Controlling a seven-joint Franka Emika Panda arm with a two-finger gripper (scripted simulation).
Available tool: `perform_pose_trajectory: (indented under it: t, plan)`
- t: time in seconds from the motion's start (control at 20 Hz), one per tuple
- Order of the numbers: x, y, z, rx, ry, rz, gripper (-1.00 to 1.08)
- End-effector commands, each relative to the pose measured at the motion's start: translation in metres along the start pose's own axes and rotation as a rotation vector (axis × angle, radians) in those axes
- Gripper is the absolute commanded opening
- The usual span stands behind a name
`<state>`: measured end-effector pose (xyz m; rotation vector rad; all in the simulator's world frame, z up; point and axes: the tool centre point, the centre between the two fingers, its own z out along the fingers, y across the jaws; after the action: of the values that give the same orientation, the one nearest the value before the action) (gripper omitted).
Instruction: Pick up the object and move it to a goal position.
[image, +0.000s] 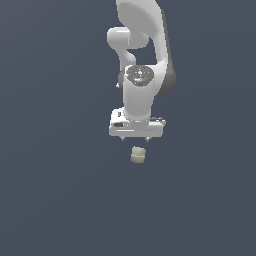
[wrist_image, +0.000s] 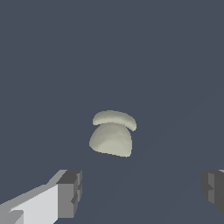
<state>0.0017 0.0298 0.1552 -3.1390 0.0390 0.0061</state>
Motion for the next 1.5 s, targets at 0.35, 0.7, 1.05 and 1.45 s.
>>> perform_pose_trajectory:
  t: [0.35,0.7,1.05,1.45]
  plan:
    - [0.013,-0.014,0.047,-0.001,0.003,0.139,1.0]
    - [0.016,-0.019,0.063,-0.002,0.004,0.186,1.0]
    - [0.016,-0.019,0.069,-0.002,0.003,0.185,1.0]
    - [0.015,-0.019,0.107,-0.002,0.004,0.188,1.0]
